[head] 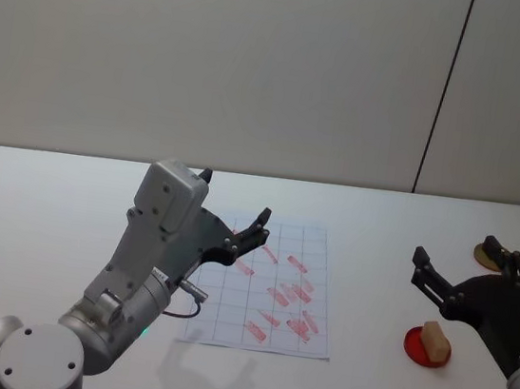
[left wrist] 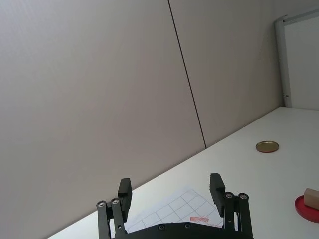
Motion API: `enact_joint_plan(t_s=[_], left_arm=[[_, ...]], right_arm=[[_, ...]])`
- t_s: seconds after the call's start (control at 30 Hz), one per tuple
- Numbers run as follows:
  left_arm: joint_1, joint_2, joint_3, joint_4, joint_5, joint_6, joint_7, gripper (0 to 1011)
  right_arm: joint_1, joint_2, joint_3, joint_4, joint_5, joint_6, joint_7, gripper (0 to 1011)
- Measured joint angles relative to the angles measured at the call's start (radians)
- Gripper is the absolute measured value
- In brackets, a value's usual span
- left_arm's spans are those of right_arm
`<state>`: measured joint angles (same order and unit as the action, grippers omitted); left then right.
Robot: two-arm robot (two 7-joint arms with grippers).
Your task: Use the one hand to pick up the stamp and affix it onto the A4 paper.
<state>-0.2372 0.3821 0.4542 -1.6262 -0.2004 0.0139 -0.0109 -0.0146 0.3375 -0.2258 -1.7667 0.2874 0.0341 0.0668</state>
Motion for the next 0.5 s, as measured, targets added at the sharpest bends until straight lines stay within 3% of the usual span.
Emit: enact_joint_plan(t_s=[0.2, 0.5], left_arm=[[0.0, 0.0, 0.0, 0.0, 0.0, 0.0, 0.0, 993], [0.0, 0.0, 0.0, 0.0, 0.0, 0.0, 0.0, 993]], right_arm=[[0.001, -0.005, -0.002, -0.007, -0.008, 0.009, -0.008, 1001], [0.011, -0.036, -0.022, -0.037, -0.06, 0.084, -0.054, 1001]])
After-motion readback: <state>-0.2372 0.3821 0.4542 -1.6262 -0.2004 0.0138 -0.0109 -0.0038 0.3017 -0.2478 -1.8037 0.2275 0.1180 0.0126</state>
